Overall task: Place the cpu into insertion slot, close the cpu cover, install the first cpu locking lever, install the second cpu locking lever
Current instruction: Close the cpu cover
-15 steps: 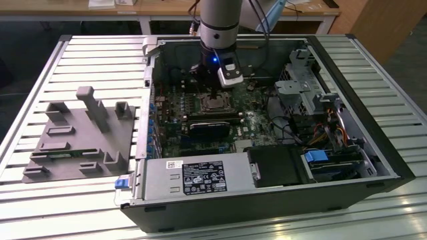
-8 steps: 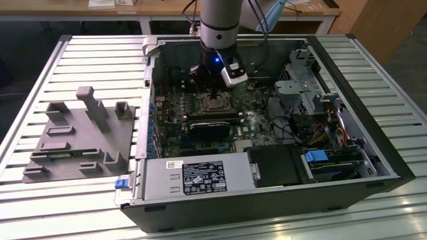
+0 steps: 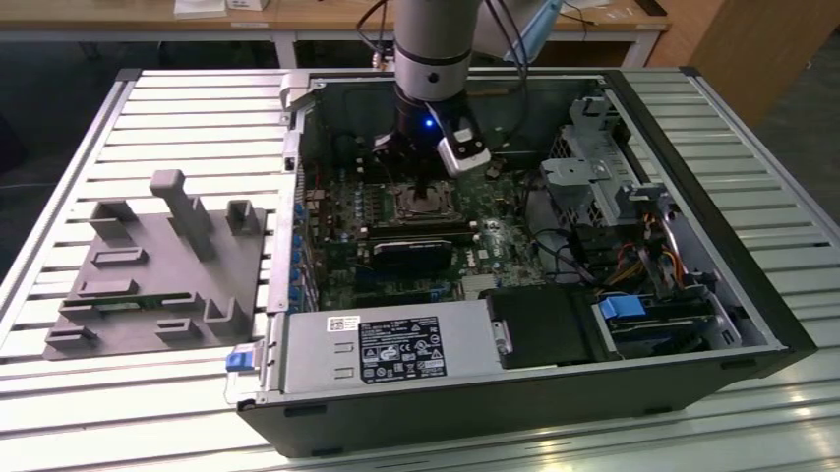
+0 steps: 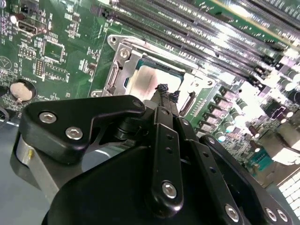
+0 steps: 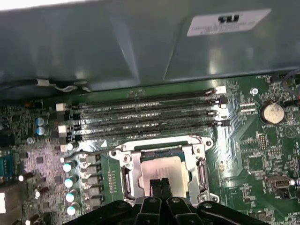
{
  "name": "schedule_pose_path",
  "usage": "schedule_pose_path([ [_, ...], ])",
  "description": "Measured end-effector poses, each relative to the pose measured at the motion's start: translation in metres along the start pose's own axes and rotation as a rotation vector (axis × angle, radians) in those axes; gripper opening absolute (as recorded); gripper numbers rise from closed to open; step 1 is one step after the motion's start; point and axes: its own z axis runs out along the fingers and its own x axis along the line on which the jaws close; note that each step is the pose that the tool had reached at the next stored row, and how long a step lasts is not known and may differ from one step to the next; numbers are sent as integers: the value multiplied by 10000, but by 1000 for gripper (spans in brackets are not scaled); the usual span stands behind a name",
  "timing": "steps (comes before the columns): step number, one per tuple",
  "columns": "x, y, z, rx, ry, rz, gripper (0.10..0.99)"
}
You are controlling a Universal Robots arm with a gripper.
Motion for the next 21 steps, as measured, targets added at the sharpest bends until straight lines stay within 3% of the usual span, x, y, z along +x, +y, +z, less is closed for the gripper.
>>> schedule_pose_path([
  [4,8,-16,7,-4,0,2,106],
  [21,192,-47,72,-4,0,0,106],
])
